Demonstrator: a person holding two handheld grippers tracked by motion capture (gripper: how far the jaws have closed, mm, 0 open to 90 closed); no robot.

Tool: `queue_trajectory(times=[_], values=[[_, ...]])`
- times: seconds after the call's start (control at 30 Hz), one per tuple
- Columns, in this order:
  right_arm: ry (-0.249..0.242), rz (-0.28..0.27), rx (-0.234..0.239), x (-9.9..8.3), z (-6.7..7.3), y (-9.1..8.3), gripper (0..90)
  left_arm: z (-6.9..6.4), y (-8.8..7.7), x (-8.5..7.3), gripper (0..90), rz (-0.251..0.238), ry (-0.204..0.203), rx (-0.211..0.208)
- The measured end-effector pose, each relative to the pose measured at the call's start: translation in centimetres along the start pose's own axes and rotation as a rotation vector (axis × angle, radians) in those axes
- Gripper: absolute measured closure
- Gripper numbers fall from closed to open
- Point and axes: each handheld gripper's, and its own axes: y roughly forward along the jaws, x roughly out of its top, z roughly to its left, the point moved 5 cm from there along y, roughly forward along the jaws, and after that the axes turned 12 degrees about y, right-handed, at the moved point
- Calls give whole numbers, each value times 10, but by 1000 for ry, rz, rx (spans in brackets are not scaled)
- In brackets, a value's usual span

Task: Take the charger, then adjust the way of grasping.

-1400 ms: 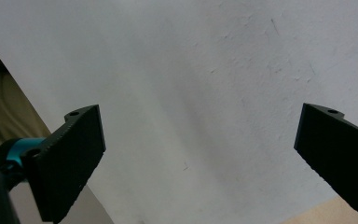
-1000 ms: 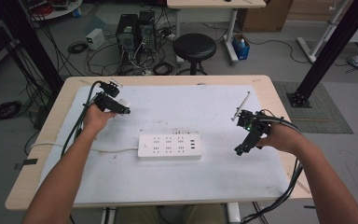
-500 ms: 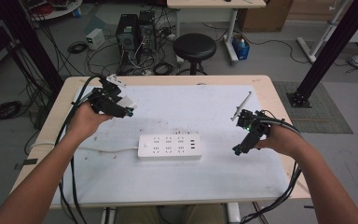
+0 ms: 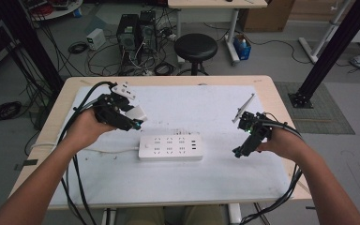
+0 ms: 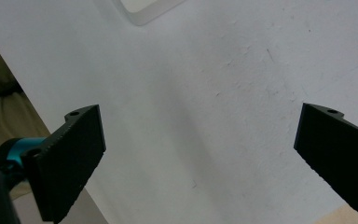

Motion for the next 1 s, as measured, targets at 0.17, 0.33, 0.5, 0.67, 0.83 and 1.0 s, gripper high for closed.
queue_trajectory(times=[0.17, 0.33, 0.5, 0.67, 0.83, 1.0], values=[[5, -5, -2, 1, 0, 0, 12, -8, -3, -1, 424, -21, 42, -25], [18, -19, 6, 3, 3, -1, 12, -13, -3, -5, 424, -26, 62, -52], [43, -54, 24, 8, 8, -4, 12, -17, -1, -5, 424, -29, 74, -67], [71, -88, 54, 10, 15, -9, 16, -23, 3, 1, 424, -33, 109, -90], [155, -143, 150, 13, 28, -14, 18, -30, 8, 8, 424, -61, 150, -117], [220, -238, 219, 21, 38, -19, 18, -36, 11, 15, 424, -91, 182, -126]])
